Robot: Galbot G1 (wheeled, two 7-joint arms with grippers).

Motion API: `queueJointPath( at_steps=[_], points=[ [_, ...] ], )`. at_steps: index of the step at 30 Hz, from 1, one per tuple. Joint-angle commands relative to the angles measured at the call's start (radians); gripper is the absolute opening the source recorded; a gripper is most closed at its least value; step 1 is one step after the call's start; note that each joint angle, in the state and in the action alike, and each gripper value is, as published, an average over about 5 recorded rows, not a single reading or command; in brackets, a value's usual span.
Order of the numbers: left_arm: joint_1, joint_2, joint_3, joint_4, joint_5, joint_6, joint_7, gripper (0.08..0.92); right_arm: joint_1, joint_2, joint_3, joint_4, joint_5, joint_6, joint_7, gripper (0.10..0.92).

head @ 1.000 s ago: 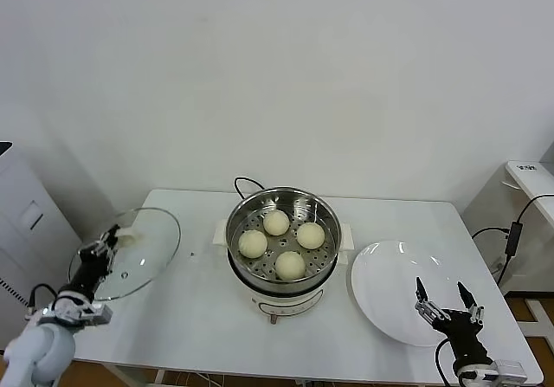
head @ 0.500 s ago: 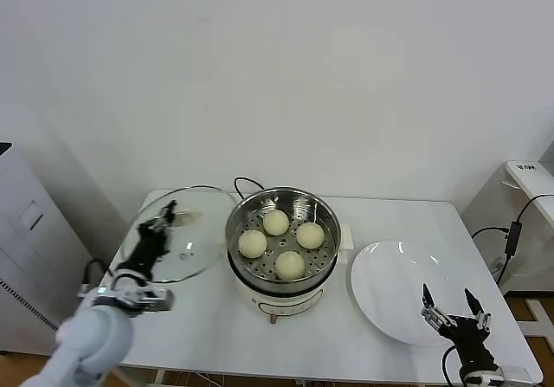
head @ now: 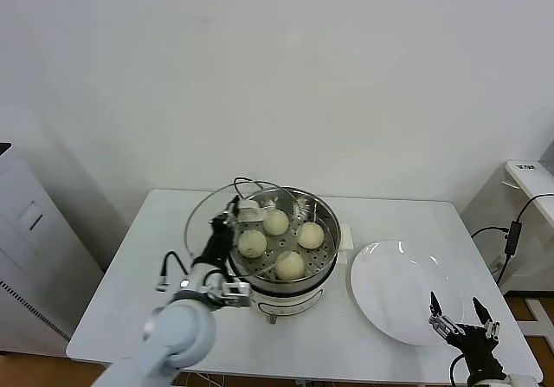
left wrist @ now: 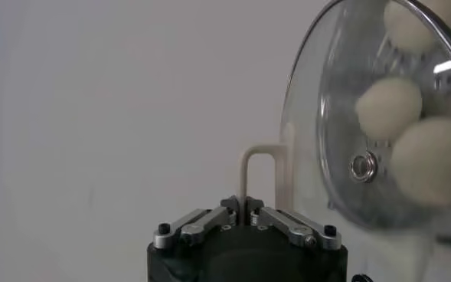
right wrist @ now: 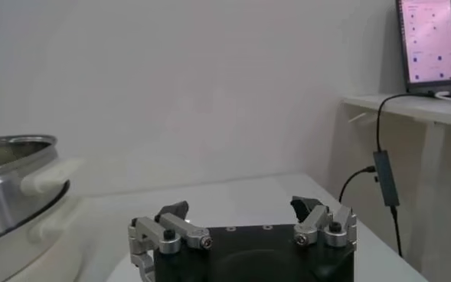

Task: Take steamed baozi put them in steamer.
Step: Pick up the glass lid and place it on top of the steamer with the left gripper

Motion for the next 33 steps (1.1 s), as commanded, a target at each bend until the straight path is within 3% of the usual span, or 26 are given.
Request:
queueJointPath(
  at_steps=[1,18,33],
  points=[
    [-0.129,-0.137,0.217,0.113,0.105,0.105,0.015,0.117,-0.007,0.007,0.010,-0.008,0.000,0.001,-0.008,0.823],
    [-0.146,-0.180,0.206,0.239,0.183,0.104,0.023,0.117,-0.006,0.008,0.015,-0.029,0.006,0.015,-0.025,0.823],
    [-0.144,-0.180,0.182,0.254,0.166,0.101,0.002,0.117,-0.016,0.021,0.015,-0.022,0.005,0.026,-0.030,0.823]
  ],
)
